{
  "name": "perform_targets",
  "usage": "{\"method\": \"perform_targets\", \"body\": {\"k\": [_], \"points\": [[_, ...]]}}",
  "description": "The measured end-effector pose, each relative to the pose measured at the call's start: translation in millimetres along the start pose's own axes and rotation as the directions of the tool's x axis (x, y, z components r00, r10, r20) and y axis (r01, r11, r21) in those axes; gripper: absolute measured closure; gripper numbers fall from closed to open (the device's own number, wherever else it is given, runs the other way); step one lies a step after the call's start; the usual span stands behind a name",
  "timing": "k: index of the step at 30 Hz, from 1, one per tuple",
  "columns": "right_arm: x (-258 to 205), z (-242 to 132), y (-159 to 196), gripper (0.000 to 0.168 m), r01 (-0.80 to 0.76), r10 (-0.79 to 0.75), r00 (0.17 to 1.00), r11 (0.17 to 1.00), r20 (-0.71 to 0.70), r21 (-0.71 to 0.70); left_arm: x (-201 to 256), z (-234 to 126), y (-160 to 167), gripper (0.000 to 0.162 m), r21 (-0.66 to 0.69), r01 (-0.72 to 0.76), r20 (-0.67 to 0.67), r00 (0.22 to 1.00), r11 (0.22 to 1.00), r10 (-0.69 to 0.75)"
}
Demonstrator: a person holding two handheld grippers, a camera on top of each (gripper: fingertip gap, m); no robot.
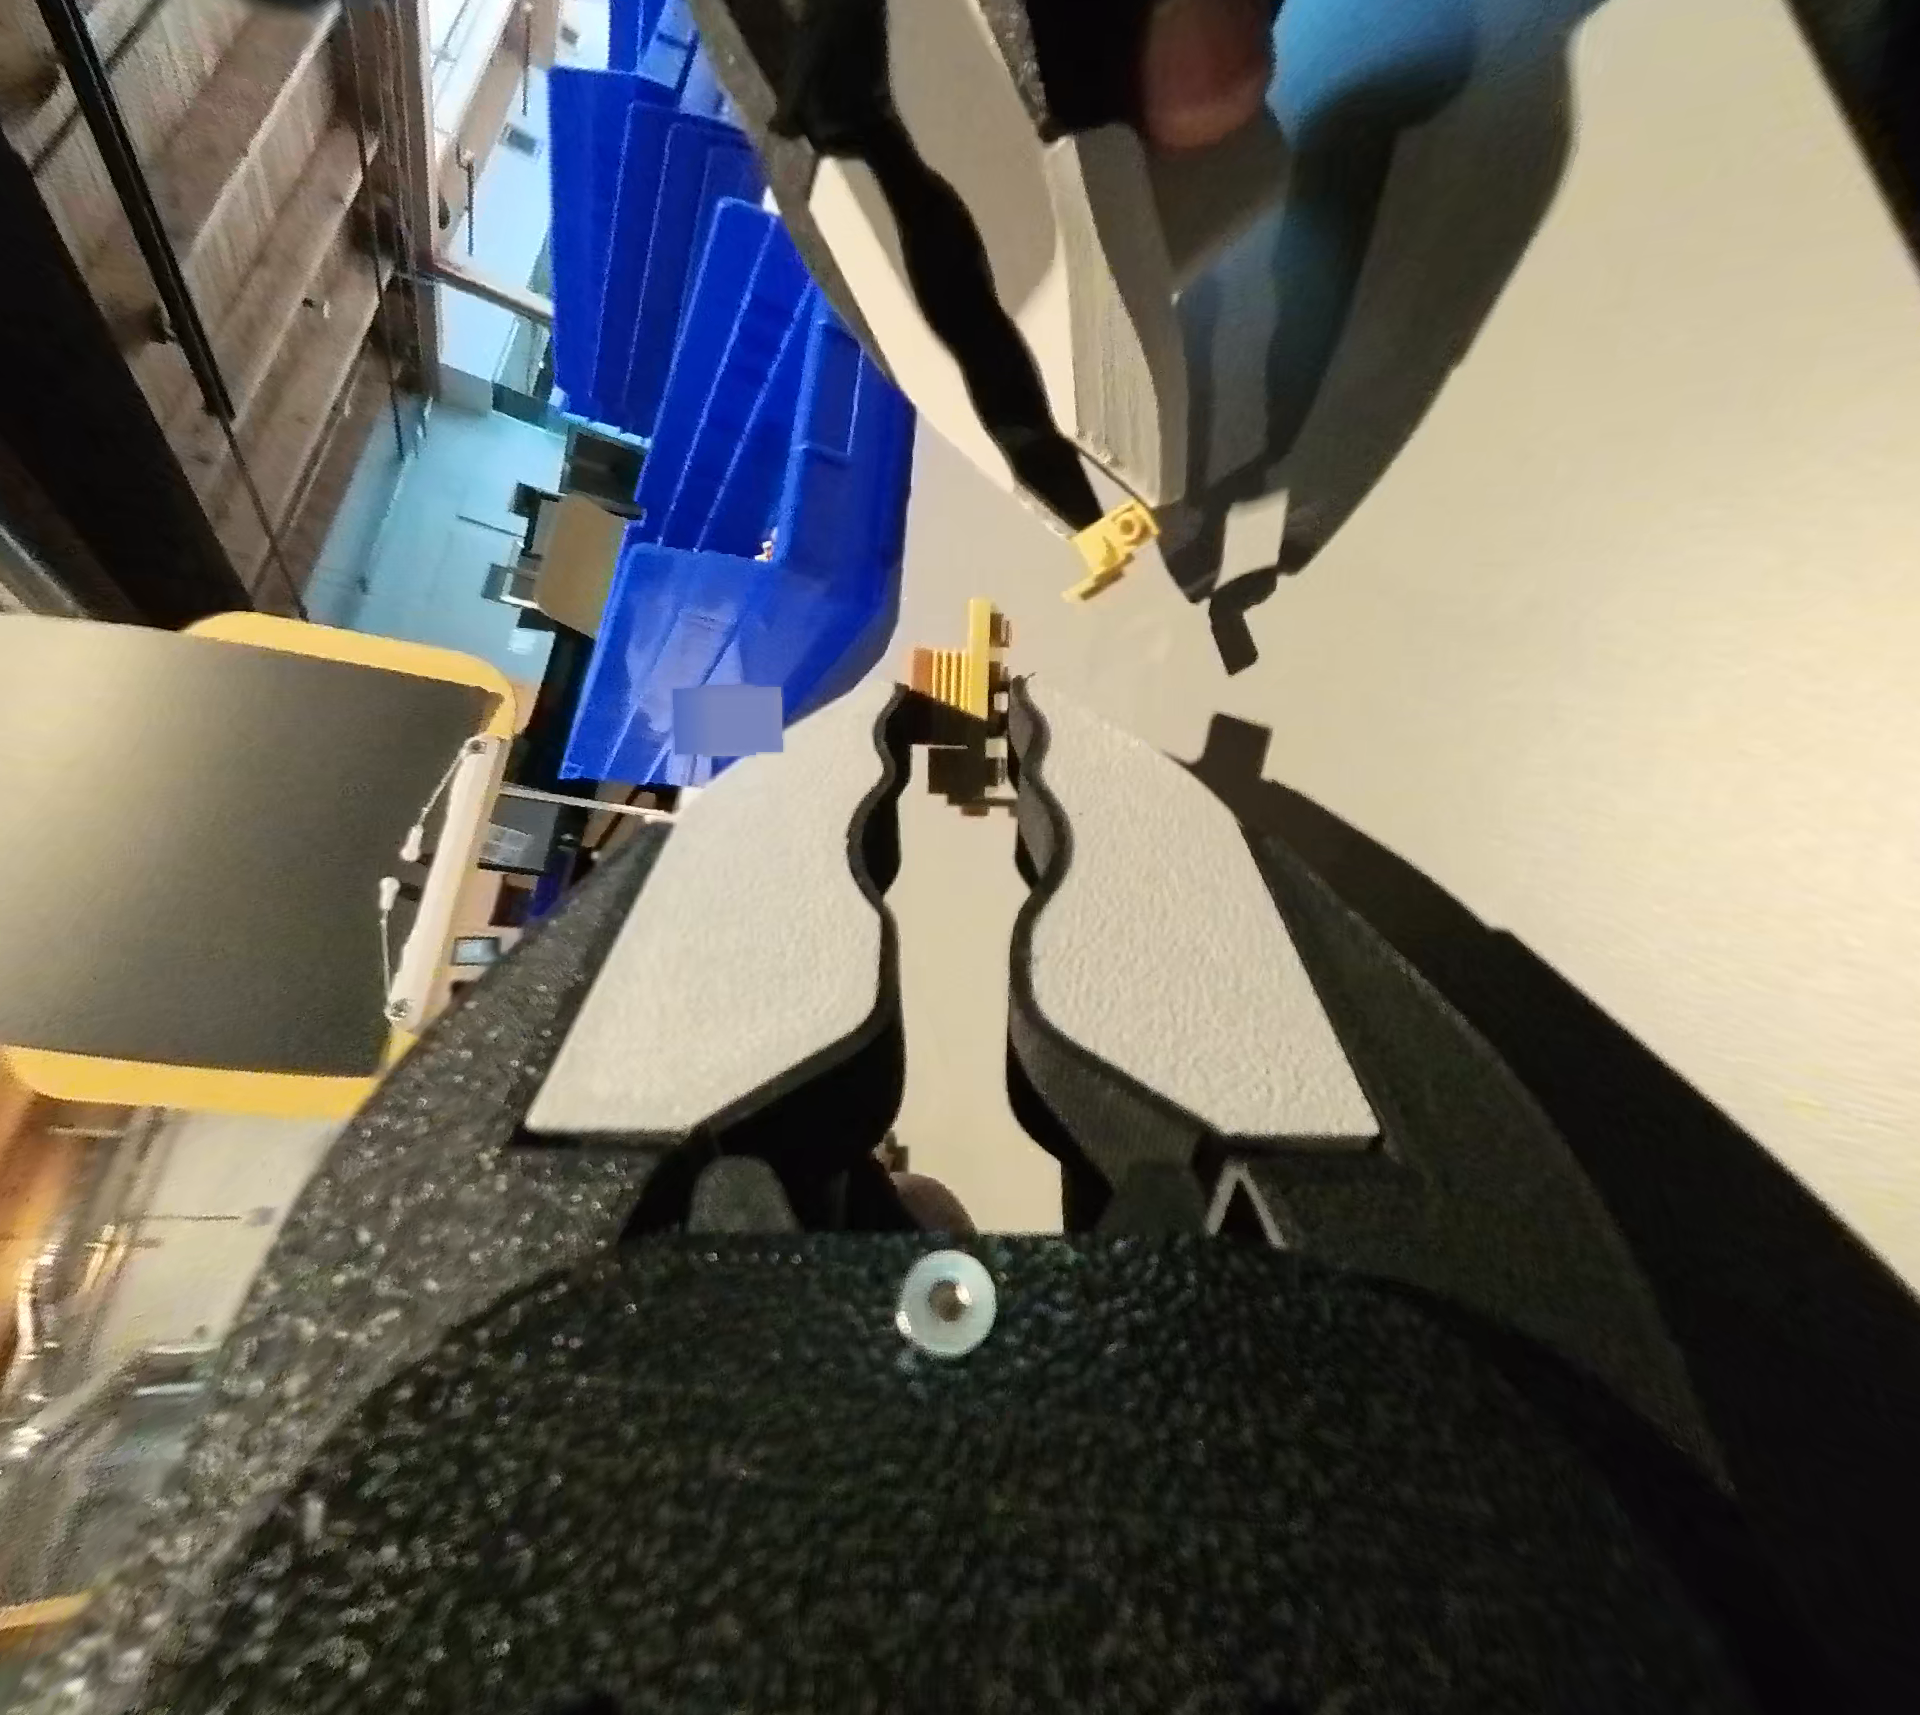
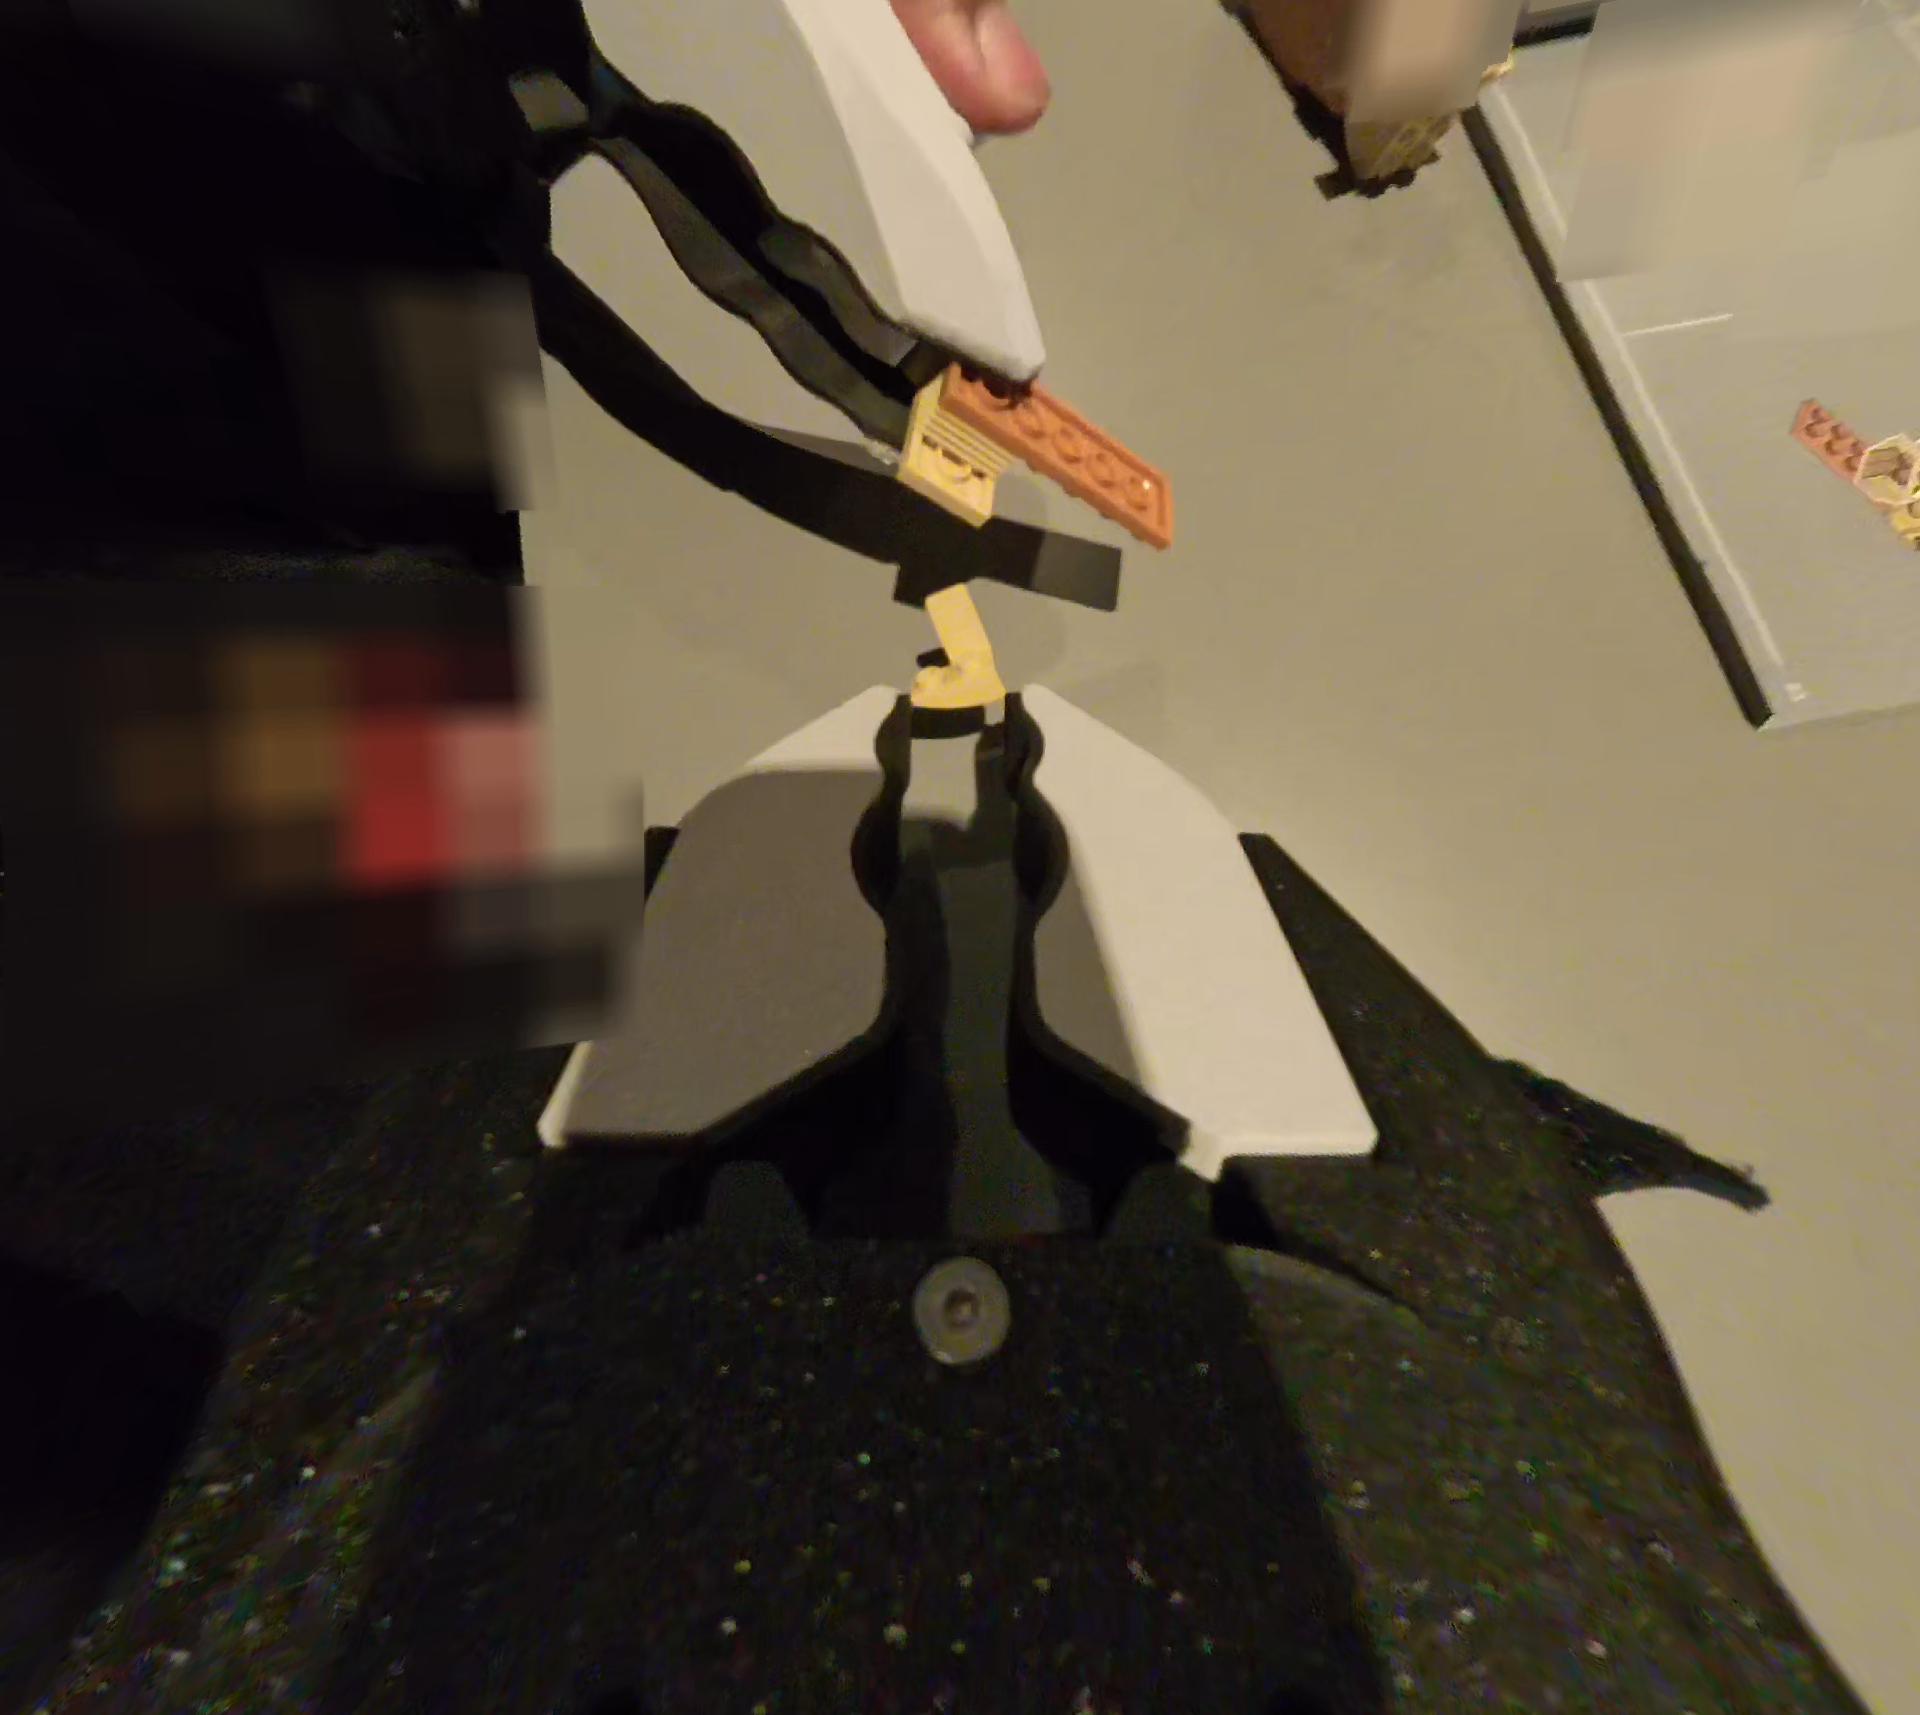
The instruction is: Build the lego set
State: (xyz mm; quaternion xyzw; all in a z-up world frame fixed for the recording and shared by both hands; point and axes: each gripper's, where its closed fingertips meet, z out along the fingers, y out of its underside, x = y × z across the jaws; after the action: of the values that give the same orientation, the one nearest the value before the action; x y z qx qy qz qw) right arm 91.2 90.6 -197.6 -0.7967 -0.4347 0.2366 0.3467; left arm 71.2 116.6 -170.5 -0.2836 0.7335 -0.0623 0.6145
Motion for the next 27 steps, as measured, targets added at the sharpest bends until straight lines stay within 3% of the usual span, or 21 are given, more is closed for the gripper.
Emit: {"method": "perform_targets", "body": {"k": [10,17,23,27], "points": [[1,-17,-30,0.152,0.288,-0.267,0.951,0.949,-0.156,0.129,-8,-7,-7,0.145,0.084,0.207,-0.053,0.978,0.975,-0.203],[-2,-28,-49,0.152,0.402,-0.359,0.906,0.894,-0.223,0.196,-19,-15,-9,0.145,0.141,0.453,-0.153,0.888,0.880,-0.433],[-4,-31,-60,0.151,0.502,-0.445,0.854,0.841,-0.270,0.203,-13,-17,-9,0.145,0.113,0.541,-0.242,0.829,0.834,-0.505],[-6,-31,-66,0.151,0.612,-0.548,0.775,0.775,-0.315,0.159,-8,-20,-13,0.145,0.107,0.591,-0.317,0.782,0.799,-0.536]]}}
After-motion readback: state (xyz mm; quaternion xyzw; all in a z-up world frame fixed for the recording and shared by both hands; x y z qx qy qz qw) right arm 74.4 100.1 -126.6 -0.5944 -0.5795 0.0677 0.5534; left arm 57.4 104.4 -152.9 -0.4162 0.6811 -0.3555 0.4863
